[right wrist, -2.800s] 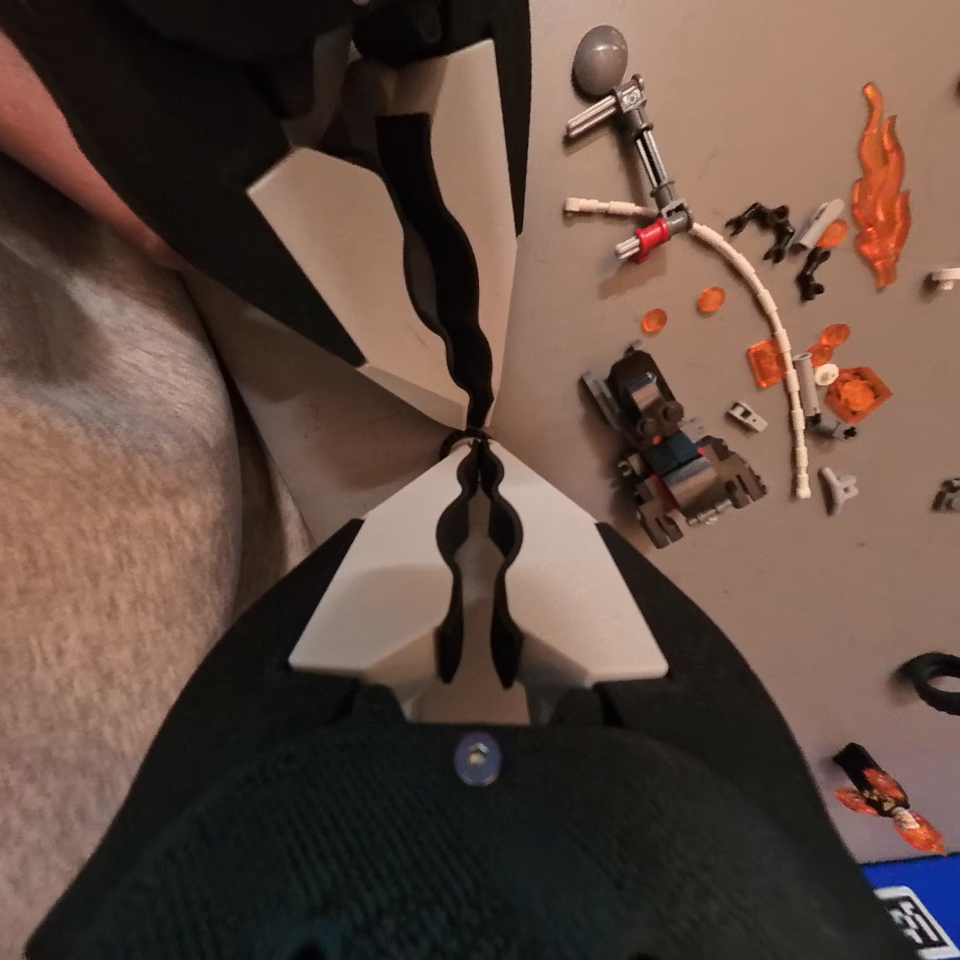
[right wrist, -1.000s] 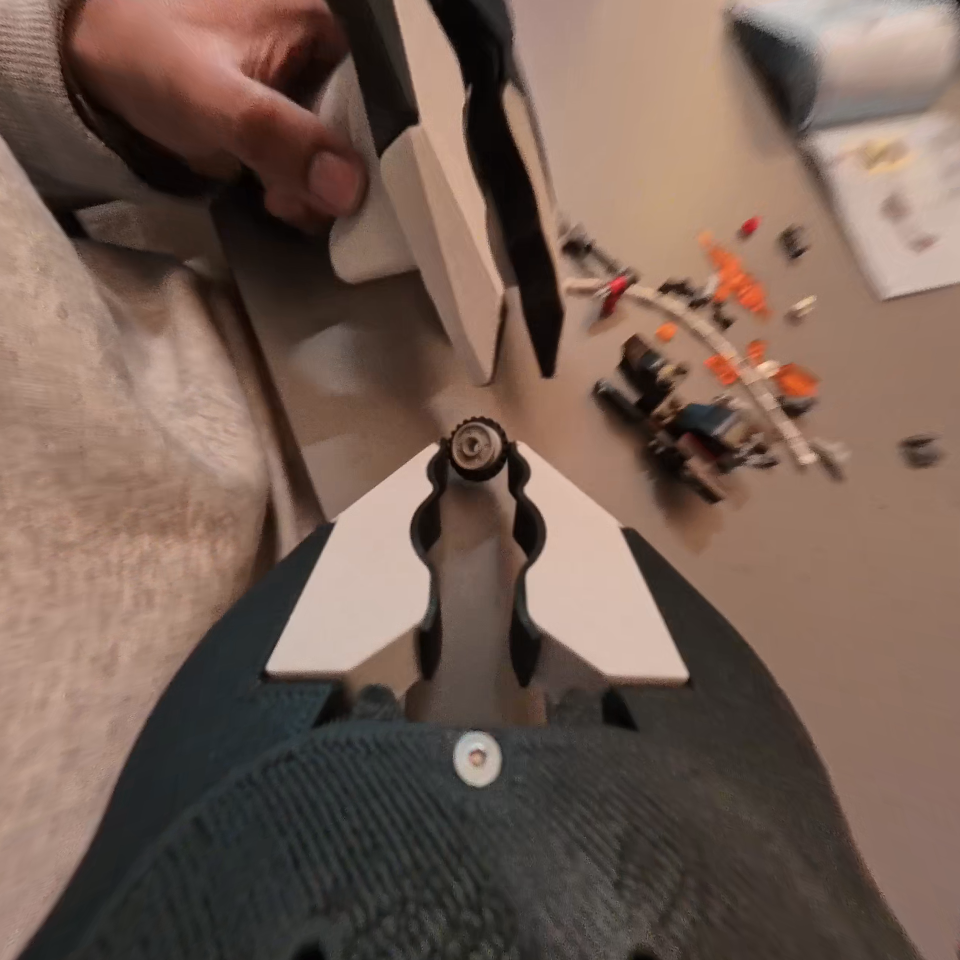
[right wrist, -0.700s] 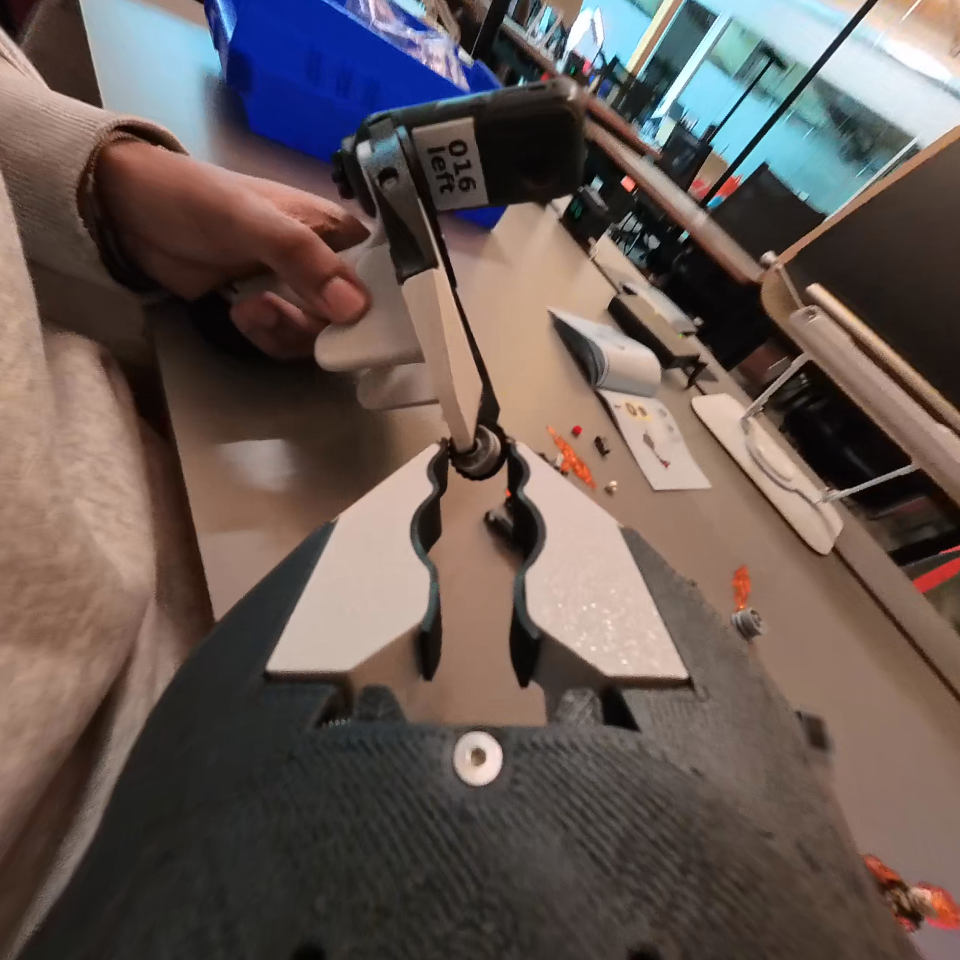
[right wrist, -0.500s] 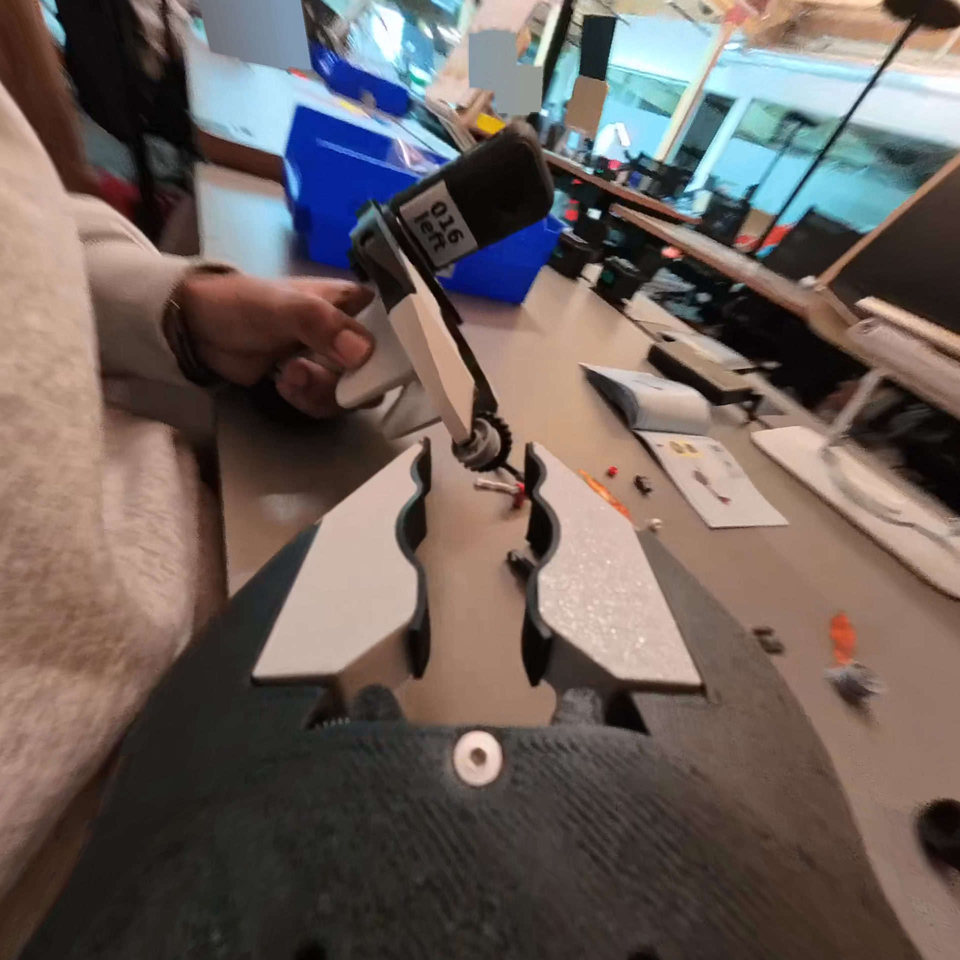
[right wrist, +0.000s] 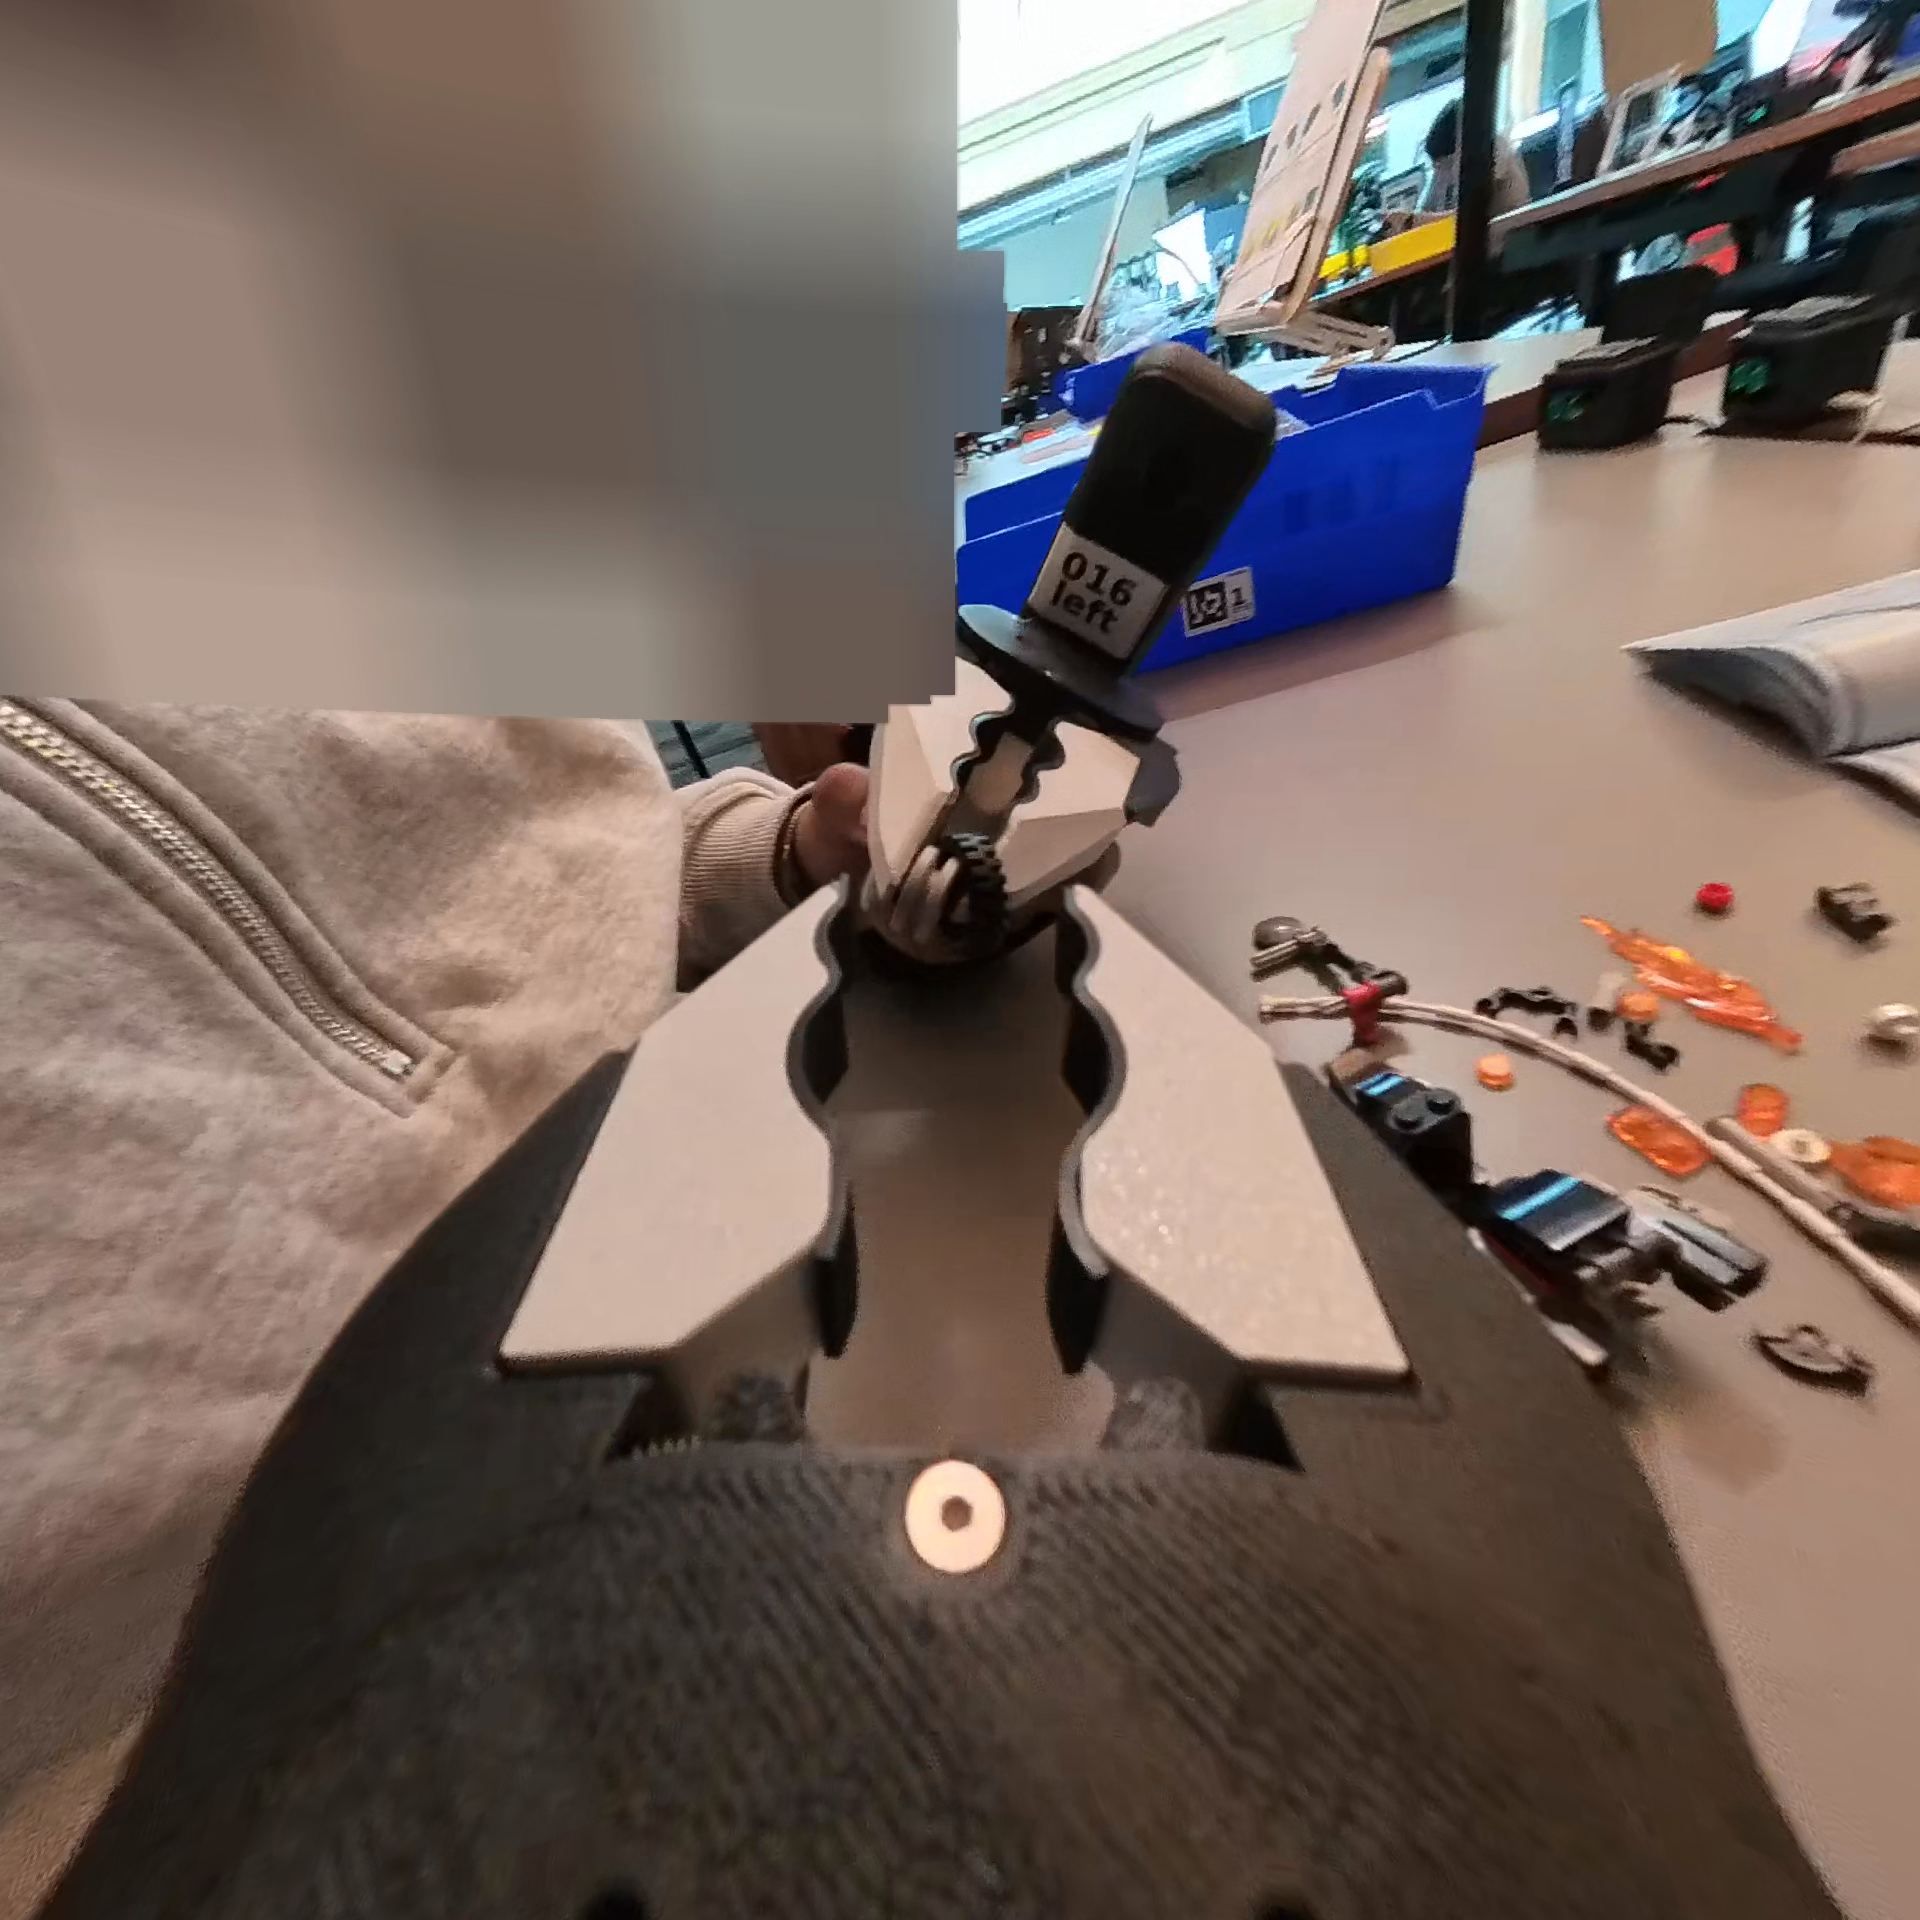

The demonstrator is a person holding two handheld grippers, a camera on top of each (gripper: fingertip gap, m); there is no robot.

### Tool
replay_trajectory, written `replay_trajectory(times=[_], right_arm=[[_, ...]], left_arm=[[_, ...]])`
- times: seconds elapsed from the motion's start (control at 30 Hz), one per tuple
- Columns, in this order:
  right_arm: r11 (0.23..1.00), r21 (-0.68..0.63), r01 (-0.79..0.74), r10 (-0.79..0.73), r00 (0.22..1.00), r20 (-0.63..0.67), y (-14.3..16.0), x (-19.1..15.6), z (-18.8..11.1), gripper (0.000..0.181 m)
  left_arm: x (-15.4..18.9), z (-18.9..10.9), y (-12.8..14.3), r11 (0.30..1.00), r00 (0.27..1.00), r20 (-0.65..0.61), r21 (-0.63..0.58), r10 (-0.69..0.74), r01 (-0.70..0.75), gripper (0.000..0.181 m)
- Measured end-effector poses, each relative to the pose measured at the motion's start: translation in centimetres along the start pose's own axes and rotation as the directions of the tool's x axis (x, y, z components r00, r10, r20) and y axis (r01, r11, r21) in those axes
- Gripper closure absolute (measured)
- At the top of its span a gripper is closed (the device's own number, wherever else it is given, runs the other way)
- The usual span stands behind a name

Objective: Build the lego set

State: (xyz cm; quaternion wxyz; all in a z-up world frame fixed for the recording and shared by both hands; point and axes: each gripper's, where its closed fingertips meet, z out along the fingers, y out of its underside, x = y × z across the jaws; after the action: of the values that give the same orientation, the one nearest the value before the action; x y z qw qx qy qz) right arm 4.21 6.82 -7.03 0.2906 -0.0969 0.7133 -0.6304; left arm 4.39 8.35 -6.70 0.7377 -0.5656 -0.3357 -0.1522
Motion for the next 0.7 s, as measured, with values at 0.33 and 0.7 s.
replay_trajectory(times=[0.33,0.7], right_arm=[[0.999,0.022,-0.04,0.039,0.997,0.07,-0.23,-0.86,-0.22,0.168],[1.0,0.002,-0.005,0.005,1.0,-0.012,0.08,-0.17,-0.25,0.17]], left_arm=[[0.49,0.22,0.14,1.0,1.0,-0.026,-0.007,0.007,-0.007,0.176],[-0.16,0.02,0.12,1.0,1.0,0.016,-0.001,0.015,-0.015,0.175]])
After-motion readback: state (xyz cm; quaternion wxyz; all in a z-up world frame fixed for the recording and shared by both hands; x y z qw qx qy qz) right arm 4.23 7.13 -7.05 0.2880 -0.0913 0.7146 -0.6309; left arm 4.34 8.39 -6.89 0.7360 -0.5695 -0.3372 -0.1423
